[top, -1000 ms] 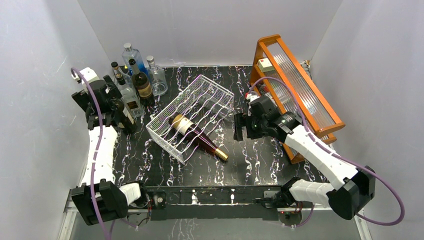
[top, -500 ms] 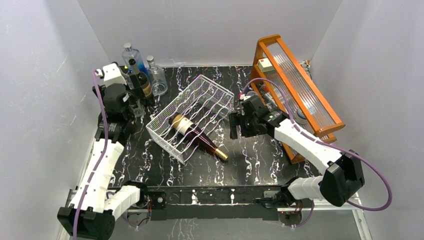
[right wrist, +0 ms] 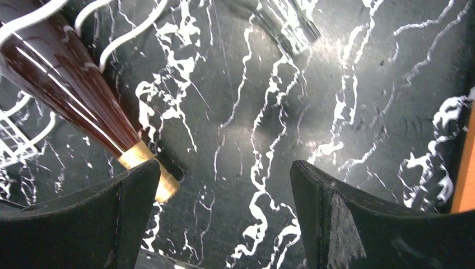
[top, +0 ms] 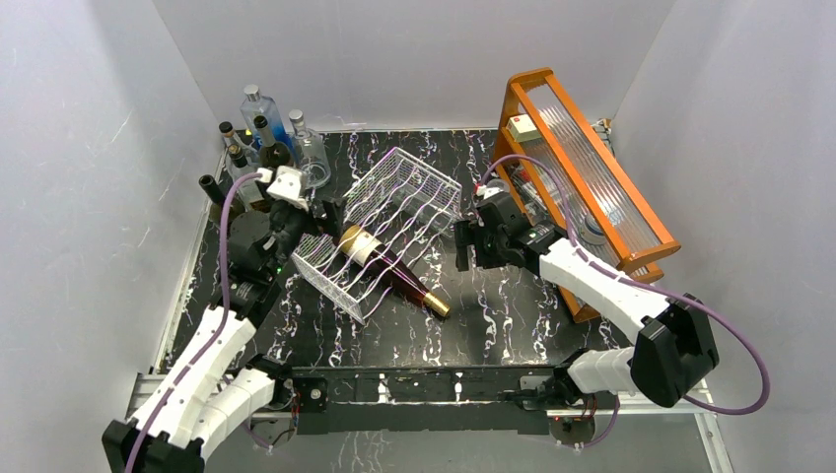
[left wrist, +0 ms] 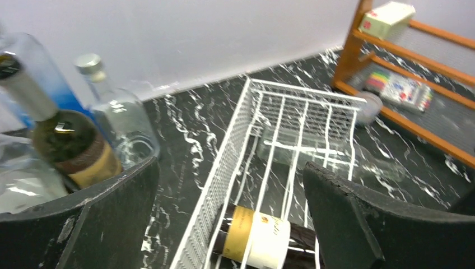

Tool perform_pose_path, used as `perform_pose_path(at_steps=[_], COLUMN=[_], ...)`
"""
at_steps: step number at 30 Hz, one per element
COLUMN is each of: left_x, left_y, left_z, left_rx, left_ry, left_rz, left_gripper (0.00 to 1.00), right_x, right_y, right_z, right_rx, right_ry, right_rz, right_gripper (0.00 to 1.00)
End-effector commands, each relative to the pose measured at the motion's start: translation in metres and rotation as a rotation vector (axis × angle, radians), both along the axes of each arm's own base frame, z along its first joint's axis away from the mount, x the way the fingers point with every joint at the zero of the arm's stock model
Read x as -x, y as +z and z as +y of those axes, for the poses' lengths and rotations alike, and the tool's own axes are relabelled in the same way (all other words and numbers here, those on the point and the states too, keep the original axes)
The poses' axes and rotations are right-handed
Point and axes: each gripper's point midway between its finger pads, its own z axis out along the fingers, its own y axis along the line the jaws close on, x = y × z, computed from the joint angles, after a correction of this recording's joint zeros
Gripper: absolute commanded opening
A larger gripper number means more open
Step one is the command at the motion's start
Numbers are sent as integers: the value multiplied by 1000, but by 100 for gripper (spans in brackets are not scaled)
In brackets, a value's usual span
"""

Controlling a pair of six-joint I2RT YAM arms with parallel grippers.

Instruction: Take the wine bottle off the wine rack

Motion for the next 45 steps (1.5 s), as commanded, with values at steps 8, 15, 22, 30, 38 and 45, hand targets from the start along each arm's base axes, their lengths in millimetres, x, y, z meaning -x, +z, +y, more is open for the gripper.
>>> perform_pose_path(at_steps=[8, 15, 22, 30, 38, 45], left_x=[-1, -4, -1, -3, -2, -3], left_y=[-3, -9, -8, -11, -12, -13], left_z=[-41, -42, -53, -52, -56, -56], left_rx=[16, 0, 3, 0, 20, 26], left_ry=[-202, -204, -258, -254, -272, -266], left_rz=[16, 35, 43, 51, 59, 67], left_gripper=[98, 98, 98, 98, 98, 98], right_x=[-67, -111, -128, -121, -112, -87], right_y=[-13, -39, -53, -64, -84, -81], right_z=[20, 13, 12, 46, 48, 38], right_rx=[-148, -37, 17, -151, -193, -205], right_ry=[-3, 10, 48, 204, 198, 184], right_rz=[-77, -71, -126, -166, -114, -101], right_gripper=[98, 98, 98, 87, 64, 49])
